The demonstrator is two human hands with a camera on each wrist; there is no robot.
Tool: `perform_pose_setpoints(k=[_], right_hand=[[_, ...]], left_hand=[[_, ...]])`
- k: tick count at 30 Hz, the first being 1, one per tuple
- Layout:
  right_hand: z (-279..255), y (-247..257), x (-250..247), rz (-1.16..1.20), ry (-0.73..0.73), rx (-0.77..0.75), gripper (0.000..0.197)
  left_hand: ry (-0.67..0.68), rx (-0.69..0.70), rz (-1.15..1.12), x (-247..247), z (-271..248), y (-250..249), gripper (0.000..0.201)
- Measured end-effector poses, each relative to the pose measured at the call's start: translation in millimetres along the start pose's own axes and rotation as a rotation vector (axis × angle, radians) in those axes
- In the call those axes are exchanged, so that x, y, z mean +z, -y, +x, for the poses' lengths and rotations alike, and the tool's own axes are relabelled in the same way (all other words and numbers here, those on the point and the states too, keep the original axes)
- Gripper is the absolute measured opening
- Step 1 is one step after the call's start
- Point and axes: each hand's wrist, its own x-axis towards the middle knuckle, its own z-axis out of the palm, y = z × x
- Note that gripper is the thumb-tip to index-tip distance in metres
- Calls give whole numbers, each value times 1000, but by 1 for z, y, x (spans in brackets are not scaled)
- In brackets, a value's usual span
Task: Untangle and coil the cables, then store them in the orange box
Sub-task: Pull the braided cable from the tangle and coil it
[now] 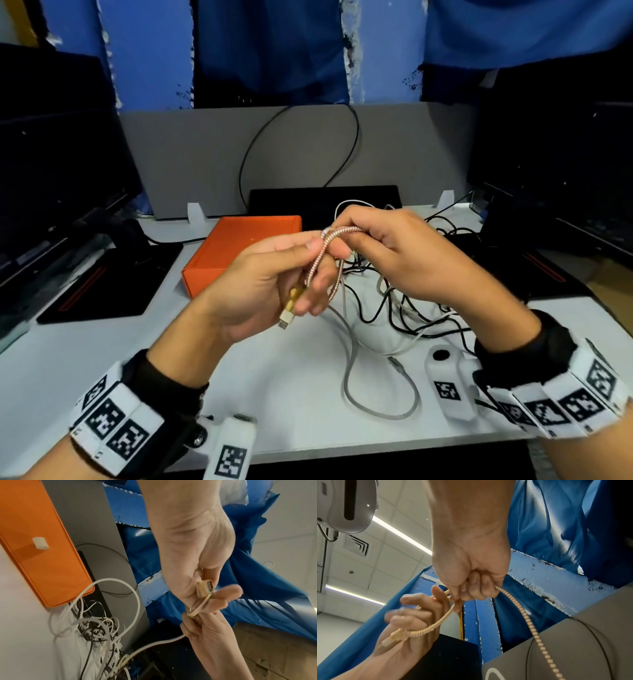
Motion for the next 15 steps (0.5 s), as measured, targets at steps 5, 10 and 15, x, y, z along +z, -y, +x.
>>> perform_pose_setpoints(k=[5,10,15], right_hand=[[1,5,-8,136,11,-74,11],[8,-7,0,60,-223,-175,36],[8,-6,4,-32,-111,2,48]], left_hand=[[-27,-5,-25,-2,-2,-6,32],[-14,33,-324,1,-2,-15,35],[-16,85,-411,-8,-3,-24,51]])
